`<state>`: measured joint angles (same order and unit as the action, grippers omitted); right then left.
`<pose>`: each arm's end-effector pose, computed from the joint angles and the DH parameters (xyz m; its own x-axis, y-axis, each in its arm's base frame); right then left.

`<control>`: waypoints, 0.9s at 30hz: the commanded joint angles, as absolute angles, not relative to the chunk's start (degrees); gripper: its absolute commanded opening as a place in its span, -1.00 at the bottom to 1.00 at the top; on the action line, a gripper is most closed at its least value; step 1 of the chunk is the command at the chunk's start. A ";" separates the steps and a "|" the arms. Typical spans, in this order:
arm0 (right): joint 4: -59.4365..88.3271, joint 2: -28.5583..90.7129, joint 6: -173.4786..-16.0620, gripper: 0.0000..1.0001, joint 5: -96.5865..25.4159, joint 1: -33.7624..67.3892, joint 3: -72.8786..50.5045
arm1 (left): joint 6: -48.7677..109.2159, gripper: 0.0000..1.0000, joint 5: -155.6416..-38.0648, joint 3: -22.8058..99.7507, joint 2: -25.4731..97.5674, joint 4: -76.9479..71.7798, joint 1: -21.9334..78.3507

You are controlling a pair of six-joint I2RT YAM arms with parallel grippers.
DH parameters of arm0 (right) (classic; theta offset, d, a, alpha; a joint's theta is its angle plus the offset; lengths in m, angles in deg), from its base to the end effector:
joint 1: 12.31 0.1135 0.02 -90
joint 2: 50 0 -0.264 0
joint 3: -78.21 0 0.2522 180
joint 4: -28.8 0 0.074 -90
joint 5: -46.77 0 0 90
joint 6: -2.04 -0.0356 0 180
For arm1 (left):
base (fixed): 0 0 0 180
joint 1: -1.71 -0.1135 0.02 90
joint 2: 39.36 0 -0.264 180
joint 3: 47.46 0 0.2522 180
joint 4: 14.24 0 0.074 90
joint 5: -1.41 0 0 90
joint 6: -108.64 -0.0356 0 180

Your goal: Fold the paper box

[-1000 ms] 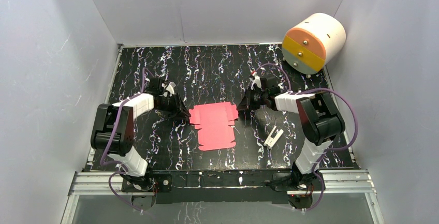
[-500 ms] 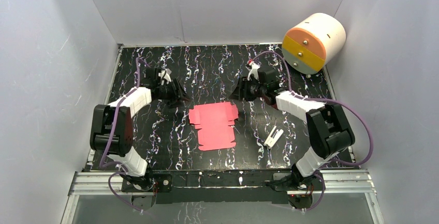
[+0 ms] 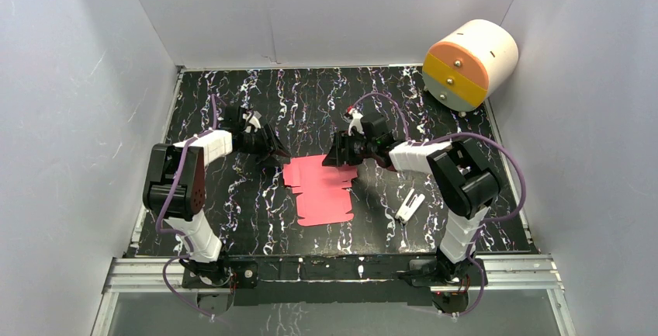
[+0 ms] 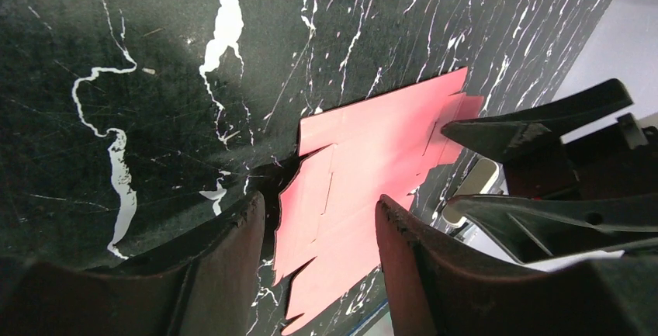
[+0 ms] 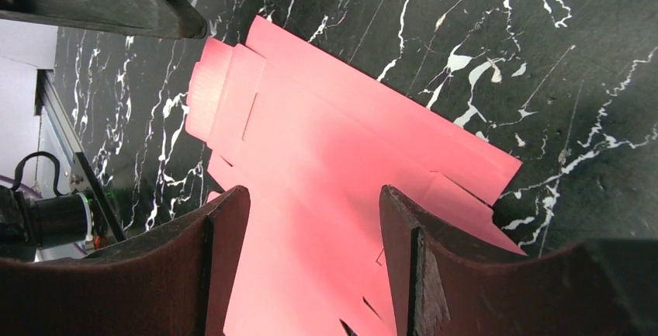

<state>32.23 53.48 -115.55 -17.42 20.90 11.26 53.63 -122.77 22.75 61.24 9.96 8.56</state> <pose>0.3036 0.2173 0.1622 -0.7746 -0.0088 -0.6323 -0.4958 0.6290 0.5987 0.3412 -0.0611 0.1611 -0.9049 -0.3691 -0.2121 -0.1184 0.6968 -0.7074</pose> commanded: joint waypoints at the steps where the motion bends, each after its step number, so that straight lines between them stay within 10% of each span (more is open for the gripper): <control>1: 38.23 55.21 -116.59 0.43 -15.80 21.74 9.96 | 54.50 0.05 -126.02 23.30 61.64 9.76 8.47; 27: 30.67 48.37 -109.13 0.50 -21.54 19.08 9.67 | 50.45 -0.24 -122.54 21.77 61.25 13.88 10.54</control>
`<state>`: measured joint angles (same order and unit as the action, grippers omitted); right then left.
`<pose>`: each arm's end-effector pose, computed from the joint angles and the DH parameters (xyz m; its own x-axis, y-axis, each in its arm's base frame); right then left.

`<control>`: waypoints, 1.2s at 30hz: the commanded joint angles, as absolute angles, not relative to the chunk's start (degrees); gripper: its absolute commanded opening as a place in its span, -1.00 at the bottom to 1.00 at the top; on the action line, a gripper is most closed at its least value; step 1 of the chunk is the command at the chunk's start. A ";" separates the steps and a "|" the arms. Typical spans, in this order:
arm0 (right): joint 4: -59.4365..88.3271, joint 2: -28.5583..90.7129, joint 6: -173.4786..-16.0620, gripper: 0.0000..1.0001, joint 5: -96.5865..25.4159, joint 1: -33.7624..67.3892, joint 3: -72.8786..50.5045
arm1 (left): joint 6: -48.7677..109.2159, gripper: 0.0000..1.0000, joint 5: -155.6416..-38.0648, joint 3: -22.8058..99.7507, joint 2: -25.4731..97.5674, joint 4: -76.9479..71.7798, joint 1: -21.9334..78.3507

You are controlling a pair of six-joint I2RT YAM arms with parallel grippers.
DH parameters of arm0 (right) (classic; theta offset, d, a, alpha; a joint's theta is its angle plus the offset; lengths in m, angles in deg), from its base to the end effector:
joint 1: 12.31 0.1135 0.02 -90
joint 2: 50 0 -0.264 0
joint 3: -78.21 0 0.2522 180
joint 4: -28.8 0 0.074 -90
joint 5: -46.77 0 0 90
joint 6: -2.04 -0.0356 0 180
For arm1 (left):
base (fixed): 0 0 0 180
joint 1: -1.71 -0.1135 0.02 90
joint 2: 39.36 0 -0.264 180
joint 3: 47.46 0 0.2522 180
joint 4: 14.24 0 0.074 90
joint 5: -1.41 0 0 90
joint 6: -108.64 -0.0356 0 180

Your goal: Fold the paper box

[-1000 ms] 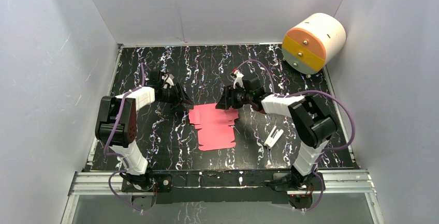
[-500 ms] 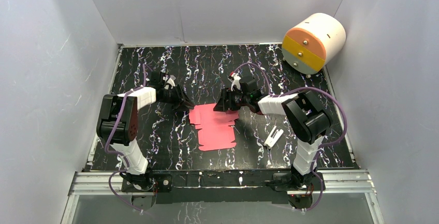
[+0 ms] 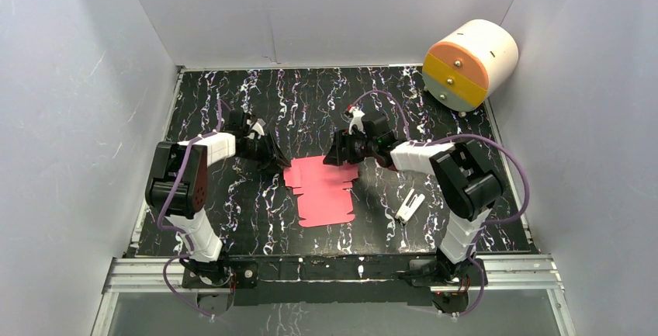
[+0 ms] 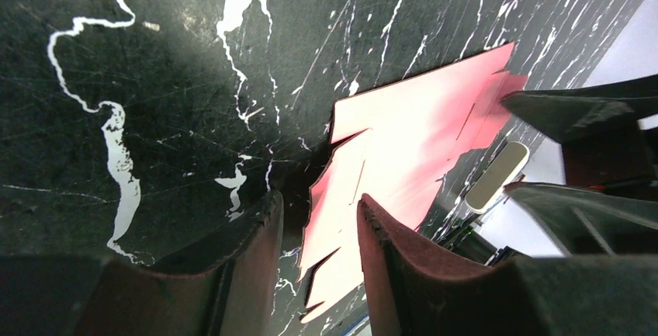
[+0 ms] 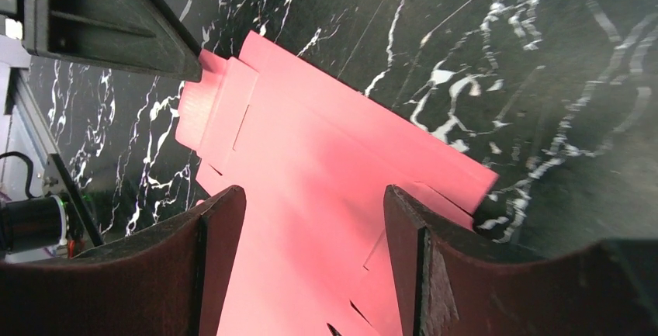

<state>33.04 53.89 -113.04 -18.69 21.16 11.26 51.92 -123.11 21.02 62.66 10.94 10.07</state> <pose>0.3042 0.2189 0.1607 -0.7444 -0.0299 -0.6671 -0.5274 0.6390 0.5599 0.3323 -0.0692 0.1441 -0.9324 -0.3200 -0.1683 -0.1205 0.7139 -0.6898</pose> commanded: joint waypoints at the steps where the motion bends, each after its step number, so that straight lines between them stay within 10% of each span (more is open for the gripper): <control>1: 30.16 47.47 -108.61 0.50 -21.86 18.38 10.10 | 50.33 -0.25 -122.64 21.76 61.39 13.90 10.54; 16: 26.45 47.88 -112.16 0.45 -17.42 12.51 15.17 | 50.46 -0.37 -123.65 22.21 61.72 13.67 11.46; 36: 40.86 56.13 -119.93 -0.39 -6.41 11.02 19.27 | 53.24 -0.42 -125.58 20.20 60.97 9.86 11.55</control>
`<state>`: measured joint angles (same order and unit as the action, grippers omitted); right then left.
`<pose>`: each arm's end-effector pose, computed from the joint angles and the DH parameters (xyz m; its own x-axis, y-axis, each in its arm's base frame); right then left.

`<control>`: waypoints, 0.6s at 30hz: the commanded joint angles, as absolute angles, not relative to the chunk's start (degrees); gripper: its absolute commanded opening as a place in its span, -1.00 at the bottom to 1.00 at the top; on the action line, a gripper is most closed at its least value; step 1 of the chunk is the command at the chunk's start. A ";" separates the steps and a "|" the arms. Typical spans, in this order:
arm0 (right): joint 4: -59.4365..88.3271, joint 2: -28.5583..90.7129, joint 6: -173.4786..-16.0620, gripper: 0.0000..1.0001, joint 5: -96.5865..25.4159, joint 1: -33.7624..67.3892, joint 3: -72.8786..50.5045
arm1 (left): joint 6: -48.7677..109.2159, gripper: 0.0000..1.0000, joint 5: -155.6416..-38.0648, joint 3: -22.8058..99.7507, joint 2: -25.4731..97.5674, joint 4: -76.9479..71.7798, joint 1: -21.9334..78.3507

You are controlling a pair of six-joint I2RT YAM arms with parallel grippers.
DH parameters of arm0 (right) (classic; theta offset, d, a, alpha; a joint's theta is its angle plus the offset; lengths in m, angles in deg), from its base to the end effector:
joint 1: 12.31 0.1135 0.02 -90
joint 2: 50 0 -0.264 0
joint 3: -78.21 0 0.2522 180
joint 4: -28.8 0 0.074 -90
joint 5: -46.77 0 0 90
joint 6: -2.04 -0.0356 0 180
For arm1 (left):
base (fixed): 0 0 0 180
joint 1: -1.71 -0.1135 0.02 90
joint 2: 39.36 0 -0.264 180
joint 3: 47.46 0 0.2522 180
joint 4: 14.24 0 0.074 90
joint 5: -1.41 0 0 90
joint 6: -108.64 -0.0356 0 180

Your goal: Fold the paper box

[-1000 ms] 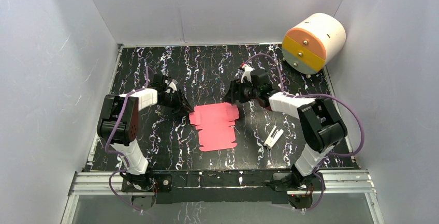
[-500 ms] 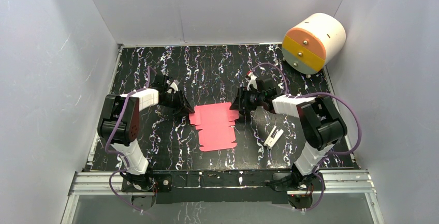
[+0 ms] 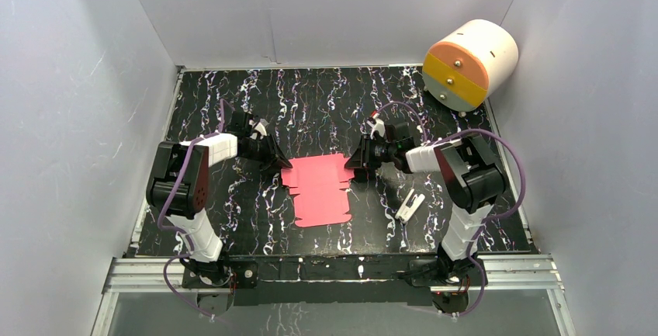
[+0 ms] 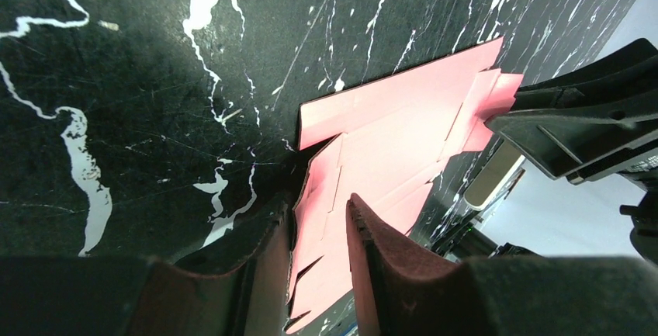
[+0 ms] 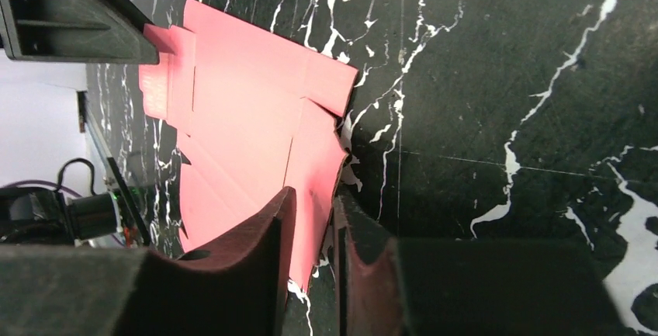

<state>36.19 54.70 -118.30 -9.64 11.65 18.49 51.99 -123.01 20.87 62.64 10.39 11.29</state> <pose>0.3096 0.1591 0.1274 -0.8543 0.0808 -0.5134 -0.3561 0.6285 0.6915 0.3310 -0.0763 0.1440 -0.9373 -0.3017 -0.1746 -0.1019 0.7160 -0.6906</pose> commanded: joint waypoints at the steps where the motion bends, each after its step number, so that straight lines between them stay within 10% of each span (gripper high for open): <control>1: 41.36 55.92 -120.02 -0.49 -5.92 10.87 19.34 | 53.34 -0.41 -125.47 20.33 60.67 9.81 11.48; 6: 43.61 54.22 -120.10 -0.98 -3.55 9.83 19.67 | 53.71 -0.26 -124.75 21.04 59.47 9.67 10.63; 18: 49.66 50.78 -122.94 -1.00 0.47 8.78 21.50 | 53.62 -0.13 -124.73 22.04 57.99 9.11 8.57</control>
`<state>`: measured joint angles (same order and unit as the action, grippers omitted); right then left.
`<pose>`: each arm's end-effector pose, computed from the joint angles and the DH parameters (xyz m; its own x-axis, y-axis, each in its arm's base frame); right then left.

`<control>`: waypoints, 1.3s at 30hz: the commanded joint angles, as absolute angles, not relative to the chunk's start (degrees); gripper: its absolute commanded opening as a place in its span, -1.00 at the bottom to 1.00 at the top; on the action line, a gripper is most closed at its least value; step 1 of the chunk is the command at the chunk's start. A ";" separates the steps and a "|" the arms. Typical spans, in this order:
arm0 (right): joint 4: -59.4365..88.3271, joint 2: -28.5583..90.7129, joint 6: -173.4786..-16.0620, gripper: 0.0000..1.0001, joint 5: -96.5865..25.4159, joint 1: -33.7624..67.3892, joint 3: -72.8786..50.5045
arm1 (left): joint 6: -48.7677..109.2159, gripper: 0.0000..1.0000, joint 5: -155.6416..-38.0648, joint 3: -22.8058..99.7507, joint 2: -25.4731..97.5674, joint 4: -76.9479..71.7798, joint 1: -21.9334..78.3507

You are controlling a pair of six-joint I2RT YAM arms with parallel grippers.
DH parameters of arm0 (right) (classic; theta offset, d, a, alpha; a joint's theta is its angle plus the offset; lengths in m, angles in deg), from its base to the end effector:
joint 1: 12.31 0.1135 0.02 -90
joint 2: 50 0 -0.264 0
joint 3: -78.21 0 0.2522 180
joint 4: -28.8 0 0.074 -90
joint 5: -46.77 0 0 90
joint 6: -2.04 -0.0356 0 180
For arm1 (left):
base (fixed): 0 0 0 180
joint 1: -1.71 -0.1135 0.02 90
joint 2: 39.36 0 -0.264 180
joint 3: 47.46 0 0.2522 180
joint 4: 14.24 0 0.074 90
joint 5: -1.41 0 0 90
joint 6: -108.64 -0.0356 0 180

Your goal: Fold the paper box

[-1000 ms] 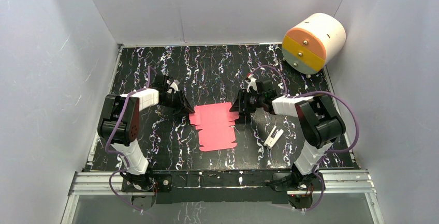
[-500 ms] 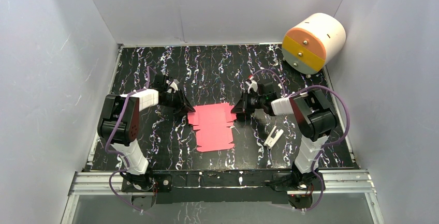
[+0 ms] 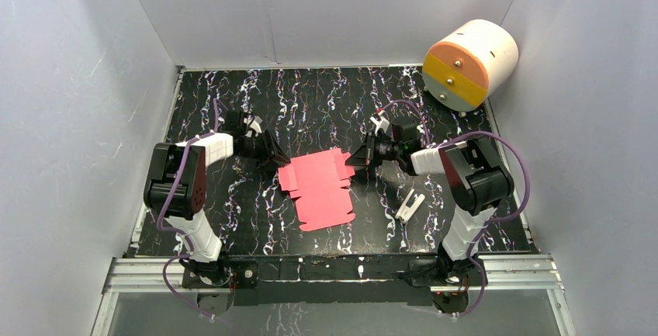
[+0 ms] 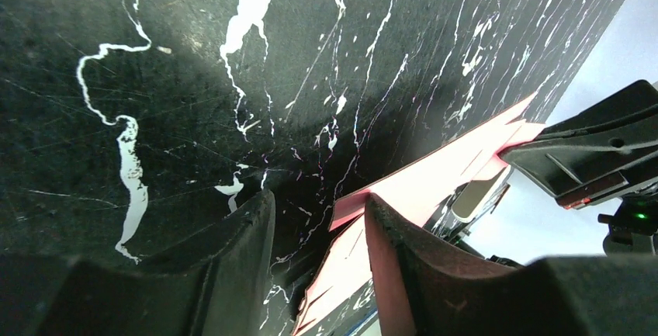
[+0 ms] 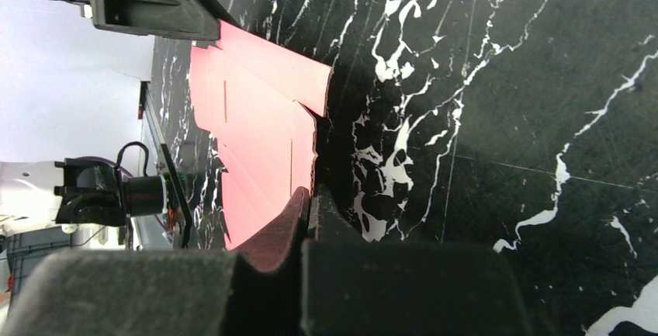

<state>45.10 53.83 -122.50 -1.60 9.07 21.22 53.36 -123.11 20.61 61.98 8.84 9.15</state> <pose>0.3101 0.1468 0.1348 -0.8463 0.1238 -0.5181 -0.3950 0.5065 0.7664 0.3346 -0.0640 0.1480 -0.9166 -0.3536 -0.1868 -0.1265 0.6995 -0.7033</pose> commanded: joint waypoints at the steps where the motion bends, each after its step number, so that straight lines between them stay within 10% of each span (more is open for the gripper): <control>1: 49.65 50.62 -122.89 -1.00 0.51 8.78 21.47 | 53.61 -0.15 -125.39 22.21 58.06 9.02 8.56; 22: 47.97 52.53 -121.41 -1.00 -2.11 8.94 20.91 | 53.64 -0.82 -128.94 23.13 58.81 6.51 9.44; 39: 31.70 50.27 -112.93 -1.00 -17.41 13.34 15.95 | 46.39 -0.80 -106.00 35.51 61.31 22.92 18.93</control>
<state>36.60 52.84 -117.17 -12.33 11.46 19.28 49.10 -114.02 31.14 61.87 16.51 16.67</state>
